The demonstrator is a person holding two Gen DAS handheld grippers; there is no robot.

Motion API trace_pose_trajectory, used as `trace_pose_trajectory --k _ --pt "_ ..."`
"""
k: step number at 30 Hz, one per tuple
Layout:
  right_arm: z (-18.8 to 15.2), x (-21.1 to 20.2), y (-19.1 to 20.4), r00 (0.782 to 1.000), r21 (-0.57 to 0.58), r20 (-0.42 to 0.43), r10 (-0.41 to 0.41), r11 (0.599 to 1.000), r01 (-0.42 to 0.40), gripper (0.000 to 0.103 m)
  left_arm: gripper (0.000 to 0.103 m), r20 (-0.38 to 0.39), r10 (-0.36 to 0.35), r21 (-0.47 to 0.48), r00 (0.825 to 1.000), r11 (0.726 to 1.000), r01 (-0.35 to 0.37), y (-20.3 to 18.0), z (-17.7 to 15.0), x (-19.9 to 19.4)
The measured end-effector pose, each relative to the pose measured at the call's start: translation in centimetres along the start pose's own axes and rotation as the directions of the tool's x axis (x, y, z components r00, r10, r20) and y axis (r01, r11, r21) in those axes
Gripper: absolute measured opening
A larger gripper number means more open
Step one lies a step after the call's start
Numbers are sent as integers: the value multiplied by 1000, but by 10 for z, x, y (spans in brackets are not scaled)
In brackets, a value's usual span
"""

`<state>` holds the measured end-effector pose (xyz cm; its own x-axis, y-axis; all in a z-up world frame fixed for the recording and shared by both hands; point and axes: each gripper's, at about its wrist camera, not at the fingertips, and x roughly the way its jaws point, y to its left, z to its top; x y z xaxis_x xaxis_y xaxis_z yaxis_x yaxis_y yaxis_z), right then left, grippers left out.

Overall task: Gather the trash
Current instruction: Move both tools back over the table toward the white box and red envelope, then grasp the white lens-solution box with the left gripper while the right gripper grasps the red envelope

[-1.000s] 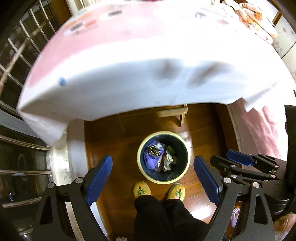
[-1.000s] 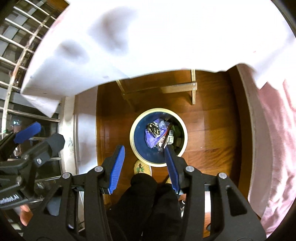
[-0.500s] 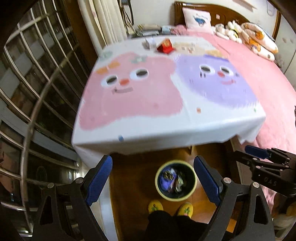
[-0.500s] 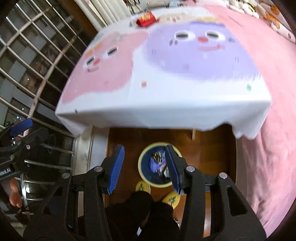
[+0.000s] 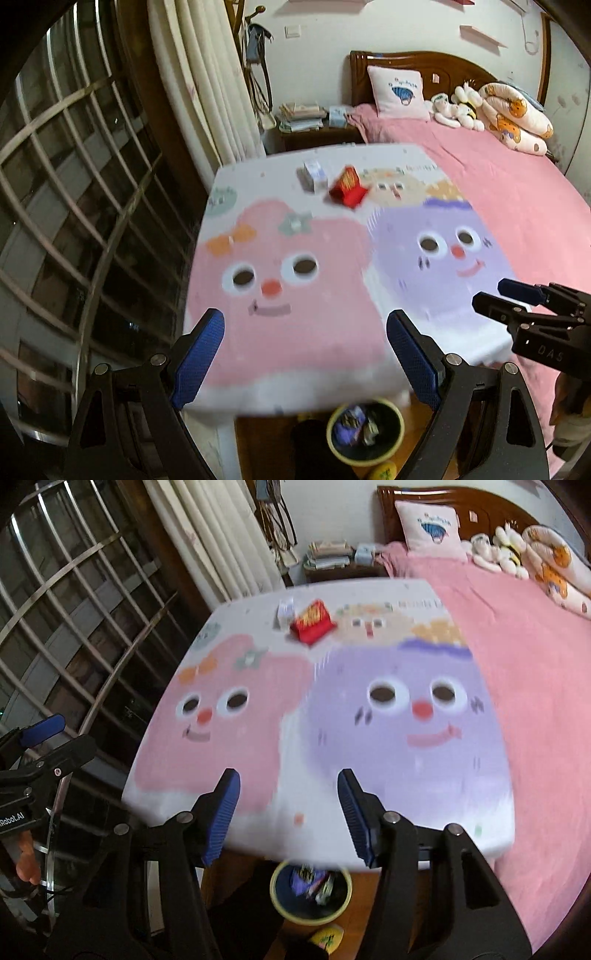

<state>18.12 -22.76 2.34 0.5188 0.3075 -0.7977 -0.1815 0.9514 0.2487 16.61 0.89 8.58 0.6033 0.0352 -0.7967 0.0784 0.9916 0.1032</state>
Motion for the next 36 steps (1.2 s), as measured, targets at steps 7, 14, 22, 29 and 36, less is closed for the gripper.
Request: trace_pose_trajectory --k 7,14,22,29,36 --pt "126 65 -1 998 60 22 -63 996 62 56 91 -4 -49 32 999 998 49 42 123 97" --pt "234 189 -12 991 207 -85 -106 971 121 60 91 -51 -105 95 993 989 109 59 225 225" --pt "257 313 -47 964 365 -230 -136 906 216 65 91 -141 -169 97 975 978 183 49 282 364" --pt "251 366 -60 953 405 -276 -123 885 231 72 91 -203 -209 64 957 972 226 26 288 428" --pt "250 385 -52 960 410 -263 -95 890 200 73 91 -232 -229 -3 945 972 235 17 289 457"
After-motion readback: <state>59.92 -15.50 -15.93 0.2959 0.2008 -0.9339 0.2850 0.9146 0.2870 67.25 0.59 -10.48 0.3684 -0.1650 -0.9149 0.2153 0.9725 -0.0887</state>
